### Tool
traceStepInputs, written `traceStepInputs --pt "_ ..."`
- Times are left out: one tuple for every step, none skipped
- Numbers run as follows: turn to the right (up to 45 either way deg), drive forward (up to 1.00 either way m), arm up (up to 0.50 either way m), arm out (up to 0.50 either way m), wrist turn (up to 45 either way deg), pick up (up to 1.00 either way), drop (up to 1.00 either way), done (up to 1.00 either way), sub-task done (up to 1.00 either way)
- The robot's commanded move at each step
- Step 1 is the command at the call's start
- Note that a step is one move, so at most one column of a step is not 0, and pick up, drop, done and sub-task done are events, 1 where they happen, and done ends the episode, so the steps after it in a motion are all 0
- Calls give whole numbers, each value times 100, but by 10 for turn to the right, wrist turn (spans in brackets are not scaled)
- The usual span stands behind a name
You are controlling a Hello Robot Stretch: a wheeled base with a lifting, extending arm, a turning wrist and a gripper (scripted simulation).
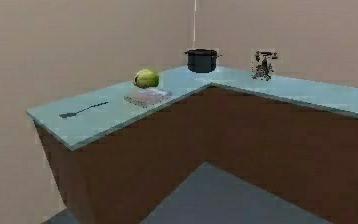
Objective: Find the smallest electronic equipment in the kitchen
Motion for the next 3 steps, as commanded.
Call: traceStepInputs --pt "300 0 0 0 0 0 0 0 0" --pt "0 100 0 0 0 0 0 0 0" --pt "120 0 0 0 0 0 0 0 0"
